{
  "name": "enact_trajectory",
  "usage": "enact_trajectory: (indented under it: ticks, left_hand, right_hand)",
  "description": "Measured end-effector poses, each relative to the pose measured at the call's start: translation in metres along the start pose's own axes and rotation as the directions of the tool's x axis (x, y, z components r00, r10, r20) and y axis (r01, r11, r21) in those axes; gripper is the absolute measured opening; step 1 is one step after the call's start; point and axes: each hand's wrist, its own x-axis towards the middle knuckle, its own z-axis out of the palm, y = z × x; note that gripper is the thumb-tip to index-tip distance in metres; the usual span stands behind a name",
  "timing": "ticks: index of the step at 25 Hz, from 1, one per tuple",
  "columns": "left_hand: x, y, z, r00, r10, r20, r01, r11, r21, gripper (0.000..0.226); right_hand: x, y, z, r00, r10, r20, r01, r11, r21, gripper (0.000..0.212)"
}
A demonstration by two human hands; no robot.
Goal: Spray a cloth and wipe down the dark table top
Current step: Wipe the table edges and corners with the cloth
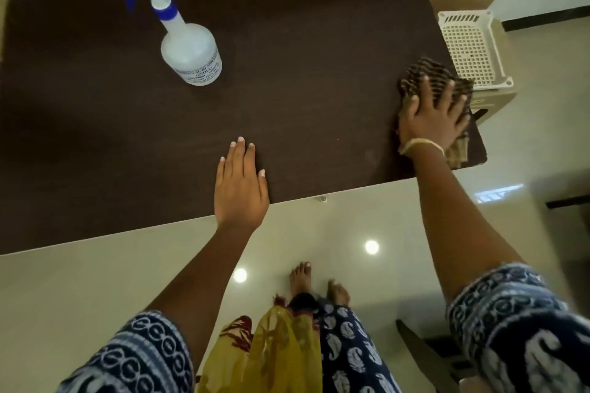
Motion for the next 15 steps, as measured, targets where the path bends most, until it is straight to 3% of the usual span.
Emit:
enact_trajectory:
  ticks: [2,4,6,7,9,10,11,12,15]
  left_hand:
    - [0.000,0.001,0.000,1.000,-0.011,0.003,0.010,1.000,0.024,0.052]
    - [0.001,0.003,0.000,1.000,-0.008,0.004,0.008,0.999,0.033,0.051]
    - [0.000,0.003,-0.001,1.000,-0.015,0.003,0.015,0.999,0.036,0.051]
    - [-0.001,0.003,-0.002,1.000,-0.015,0.001,0.015,0.999,0.038,0.051]
    - [-0.002,0.005,-0.002,1.000,-0.007,-0.007,0.007,0.999,0.038,0.051]
    - [-0.002,0.004,-0.003,1.000,-0.007,-0.011,0.007,0.999,0.038,0.050]
    - [-0.002,0.004,-0.003,1.000,-0.011,-0.014,0.012,0.999,0.036,0.050]
    - [-0.002,0.003,-0.003,1.000,-0.015,-0.016,0.015,0.999,0.033,0.050]
    - [-0.002,0.002,-0.001,1.000,-0.014,-0.010,0.014,1.000,0.023,0.050]
  right_hand:
    - [-0.029,0.005,0.007,0.988,0.152,-0.024,-0.152,0.988,0.013,0.056]
    - [-0.064,-0.017,0.014,0.993,0.115,-0.030,-0.114,0.993,0.034,0.058]
    - [-0.104,-0.040,0.025,0.993,-0.116,-0.003,0.116,0.993,0.018,0.058]
    - [-0.125,-0.046,0.031,0.960,-0.279,0.036,0.280,0.960,-0.015,0.057]
    - [-0.150,-0.036,0.035,0.804,-0.570,0.168,0.585,0.810,-0.052,0.056]
    - [-0.145,-0.024,0.031,0.714,-0.666,0.216,0.688,0.725,-0.039,0.056]
    - [-0.132,-0.009,0.025,0.668,-0.712,0.218,0.734,0.679,-0.030,0.056]
    - [-0.114,0.007,0.019,0.691,-0.698,0.188,0.716,0.696,-0.045,0.057]
    - [-0.057,0.060,0.000,0.919,-0.384,0.089,0.391,0.918,-0.071,0.062]
